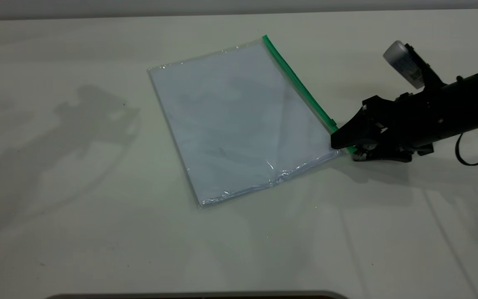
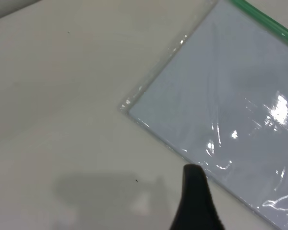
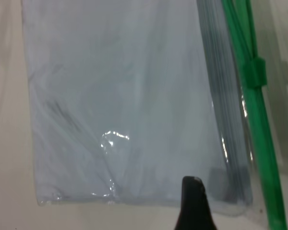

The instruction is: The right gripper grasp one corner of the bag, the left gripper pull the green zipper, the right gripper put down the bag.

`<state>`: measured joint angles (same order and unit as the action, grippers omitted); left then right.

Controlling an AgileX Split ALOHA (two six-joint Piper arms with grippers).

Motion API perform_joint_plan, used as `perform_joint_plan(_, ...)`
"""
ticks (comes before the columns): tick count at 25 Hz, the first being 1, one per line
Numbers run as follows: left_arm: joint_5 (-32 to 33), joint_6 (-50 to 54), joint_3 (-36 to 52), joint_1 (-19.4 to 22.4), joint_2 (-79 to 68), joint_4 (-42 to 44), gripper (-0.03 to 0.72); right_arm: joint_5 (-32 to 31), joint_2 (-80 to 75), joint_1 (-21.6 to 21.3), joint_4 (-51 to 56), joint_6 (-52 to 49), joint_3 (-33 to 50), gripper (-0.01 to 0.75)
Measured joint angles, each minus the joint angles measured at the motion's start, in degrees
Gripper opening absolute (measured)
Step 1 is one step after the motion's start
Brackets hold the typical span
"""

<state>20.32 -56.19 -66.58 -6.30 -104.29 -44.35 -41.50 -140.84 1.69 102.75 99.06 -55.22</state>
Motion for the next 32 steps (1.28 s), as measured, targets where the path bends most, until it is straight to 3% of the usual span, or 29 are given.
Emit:
perform_joint_plan(8, -0.2, 0.0, 0.0, 0.0, 0.0, -0.1, 0.590, -2.5, -1.8, 2.1, 0.1, 0.0, -2.1, 0.575)
perform_joint_plan(12, -0.3, 0.0, 0.0, 0.0, 0.0, -0.1, 0.590, -2.3, -1.8, 3.4, 0.1, 0.1, -2.1, 0.533)
perform_joint_plan(18, -0.3, -0.1, 0.0, 0.0, 0.0, -0.1, 0.590, -2.4, -1.8, 4.1, 0.1, 0.1, -3.2, 0.363)
perform_joint_plan(24, -0.3, -0.2, 0.0, 0.0, 0.0, -0.1, 0.590, -2.6, -1.8, 4.1, -0.1, 0.1, -5.4, 0.053)
perform_joint_plan(28, 0.5, -2.4, -0.2, 0.0, 0.0, -0.1, 0.590, -2.8, -1.8, 4.1, -1.7, 0.1, -7.4, 0.033)
perform_joint_plan(32, 6.2, -4.8, -3.2, 0.0, 0.0, -0.1, 0.590, -1.9, 1.3, 4.1, -6.7, -0.4, -8.4, 0.033)
